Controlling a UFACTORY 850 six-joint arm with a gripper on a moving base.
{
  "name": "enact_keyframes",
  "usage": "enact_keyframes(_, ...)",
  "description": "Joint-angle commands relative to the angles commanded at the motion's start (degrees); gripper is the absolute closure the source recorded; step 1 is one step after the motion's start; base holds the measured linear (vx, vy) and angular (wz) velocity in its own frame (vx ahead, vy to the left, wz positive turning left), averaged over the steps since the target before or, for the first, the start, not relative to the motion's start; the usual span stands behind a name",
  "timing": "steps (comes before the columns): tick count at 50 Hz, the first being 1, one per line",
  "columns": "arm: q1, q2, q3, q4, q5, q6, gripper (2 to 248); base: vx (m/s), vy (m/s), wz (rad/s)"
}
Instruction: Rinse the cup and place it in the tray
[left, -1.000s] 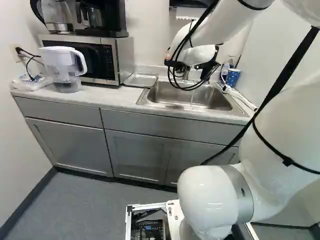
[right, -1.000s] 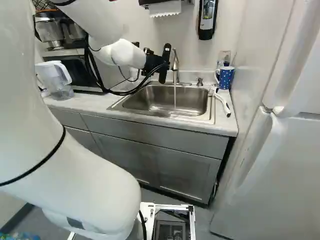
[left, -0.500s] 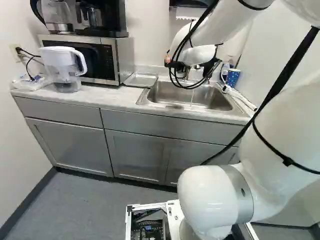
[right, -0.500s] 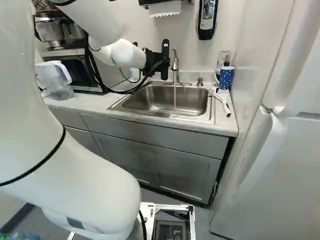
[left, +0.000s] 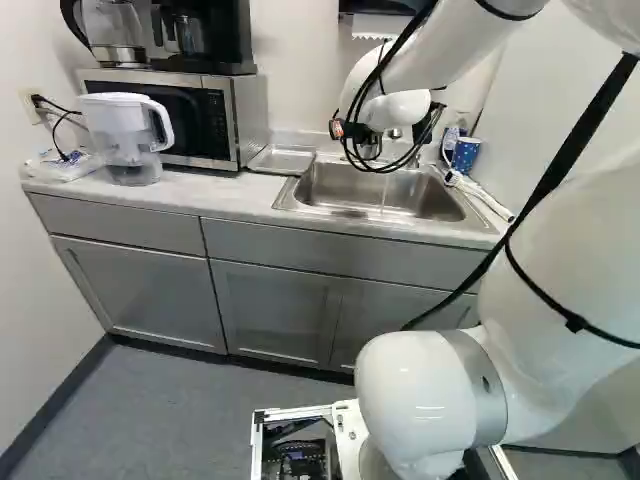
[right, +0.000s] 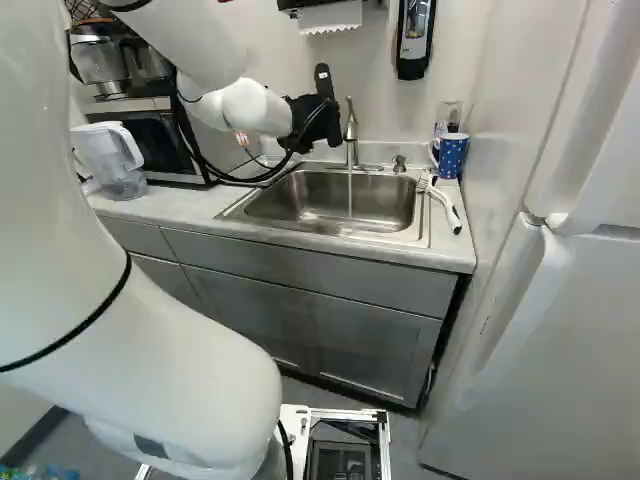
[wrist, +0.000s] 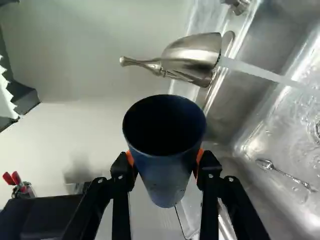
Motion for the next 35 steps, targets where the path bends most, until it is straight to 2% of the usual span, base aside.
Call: enact_keyframes(35,0.0,0.0,0.0,0.0,0.0,-21.08,125,0.0,0.0,0.0)
